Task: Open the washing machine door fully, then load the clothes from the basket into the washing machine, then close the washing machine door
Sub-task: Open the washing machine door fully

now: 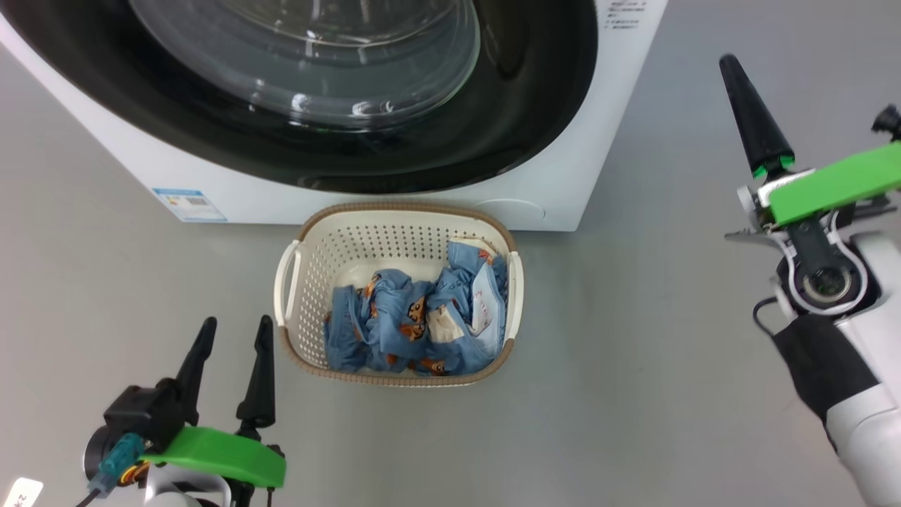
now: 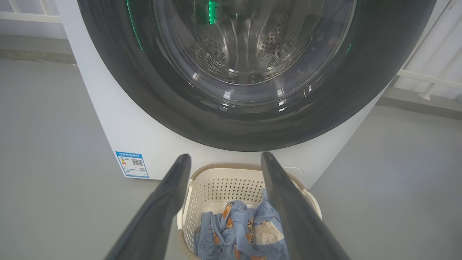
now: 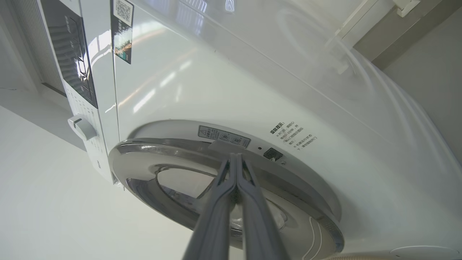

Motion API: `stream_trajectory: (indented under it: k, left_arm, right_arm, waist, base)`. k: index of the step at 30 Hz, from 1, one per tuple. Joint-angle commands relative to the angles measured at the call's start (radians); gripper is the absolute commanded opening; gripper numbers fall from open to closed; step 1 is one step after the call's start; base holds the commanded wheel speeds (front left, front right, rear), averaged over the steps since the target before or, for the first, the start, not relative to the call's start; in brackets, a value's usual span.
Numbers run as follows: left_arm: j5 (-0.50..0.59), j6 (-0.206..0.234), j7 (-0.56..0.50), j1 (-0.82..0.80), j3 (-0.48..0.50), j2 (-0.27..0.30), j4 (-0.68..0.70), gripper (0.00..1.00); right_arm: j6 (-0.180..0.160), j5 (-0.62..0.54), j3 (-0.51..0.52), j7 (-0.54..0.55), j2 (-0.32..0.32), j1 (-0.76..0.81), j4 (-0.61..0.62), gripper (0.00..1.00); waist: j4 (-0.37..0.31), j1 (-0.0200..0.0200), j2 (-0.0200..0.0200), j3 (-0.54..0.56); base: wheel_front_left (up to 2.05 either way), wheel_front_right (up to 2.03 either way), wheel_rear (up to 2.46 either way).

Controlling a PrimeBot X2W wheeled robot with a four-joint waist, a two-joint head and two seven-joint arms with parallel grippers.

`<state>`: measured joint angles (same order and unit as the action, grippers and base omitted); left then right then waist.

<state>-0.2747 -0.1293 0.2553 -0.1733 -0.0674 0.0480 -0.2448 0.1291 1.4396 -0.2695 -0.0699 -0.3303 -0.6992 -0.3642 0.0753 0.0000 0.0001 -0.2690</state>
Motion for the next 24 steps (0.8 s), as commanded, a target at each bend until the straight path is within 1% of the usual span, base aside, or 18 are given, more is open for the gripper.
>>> stream_trajectory:
  k: [1,3,4,9,17,24]
  left_arm:
    - [-0.007,-0.001,0.006,-0.036,0.025,0.015,0.028,1.0]
    - [-0.008,-0.001,0.006,-0.04,0.023,0.014,0.028,1.0]
    - [-0.008,-0.001,0.006,-0.046,0.021,0.014,0.028,1.0]
    - [-0.009,-0.001,0.006,-0.061,0.014,0.014,0.03,1.0]
    - [-0.013,-0.001,0.006,-0.093,-0.004,0.014,0.035,1.0]
    - [-0.025,-0.001,0.006,-0.114,-0.011,0.011,0.041,1.0]
  right_arm:
    - [0.002,0.044,-0.016,0.034,-0.009,-0.025,0.039,0.0]
    - [0.002,0.093,-0.014,0.078,-0.019,-0.042,0.047,0.0]
    - [0.002,0.138,-0.004,0.123,-0.026,-0.06,0.049,0.0]
    - [0.002,0.207,0.024,0.231,-0.038,-0.107,0.047,0.0]
    - [0.002,0.25,0.059,0.393,-0.045,-0.194,0.025,0.0]
    - [0.002,0.243,0.092,0.474,-0.045,-0.266,0.002,0.0]
  waist:
    - [0.011,0.0,-0.0001,-0.015]
    - [0.014,0.0,-0.0001,-0.023]
    - [0.017,0.0,-0.0001,-0.033]
    - [0.023,0.0,-0.0001,-0.056]
    - [0.04,0.0,-0.0001,-0.106]
    - [0.061,0.0,-0.0001,-0.143]
  base:
    - [0.0,0.0,0.0]
    - [0.0,0.0,0.0]
    - [0.0,0.0,0.0]
    - [0.0,0.0,0.0]
    - [0.0,0.0,0.0]
    - [0.0,0.0,0.0]
